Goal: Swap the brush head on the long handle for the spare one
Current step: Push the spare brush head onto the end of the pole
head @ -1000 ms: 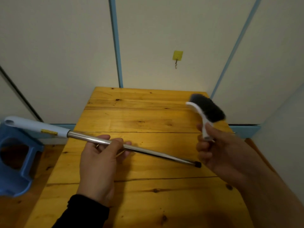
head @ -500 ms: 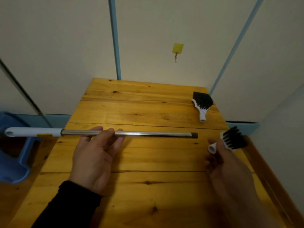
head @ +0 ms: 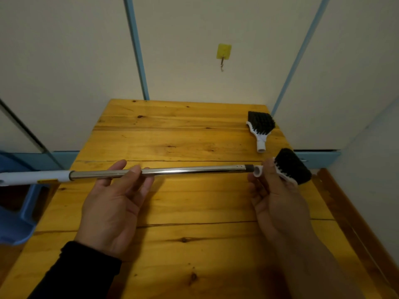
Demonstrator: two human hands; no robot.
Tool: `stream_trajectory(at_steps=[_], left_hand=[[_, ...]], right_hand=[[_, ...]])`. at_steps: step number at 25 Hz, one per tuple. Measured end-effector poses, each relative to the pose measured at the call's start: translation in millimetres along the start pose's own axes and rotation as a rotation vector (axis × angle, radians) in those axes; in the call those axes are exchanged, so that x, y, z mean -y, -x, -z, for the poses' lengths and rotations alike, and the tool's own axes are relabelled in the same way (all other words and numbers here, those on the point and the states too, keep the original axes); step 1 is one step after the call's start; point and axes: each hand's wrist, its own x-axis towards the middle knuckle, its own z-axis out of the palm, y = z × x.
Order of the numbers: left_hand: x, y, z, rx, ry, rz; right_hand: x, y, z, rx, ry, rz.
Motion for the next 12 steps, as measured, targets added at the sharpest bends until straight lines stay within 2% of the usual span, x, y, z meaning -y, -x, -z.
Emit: stream_trajectory(at_steps=[12], left_hand=[[-4.7,1.5,5.3,0.028,-0.025,-0.028]], right_hand=[[-7.2,8.8,-6.5,0.007,-0.088,0.129]])
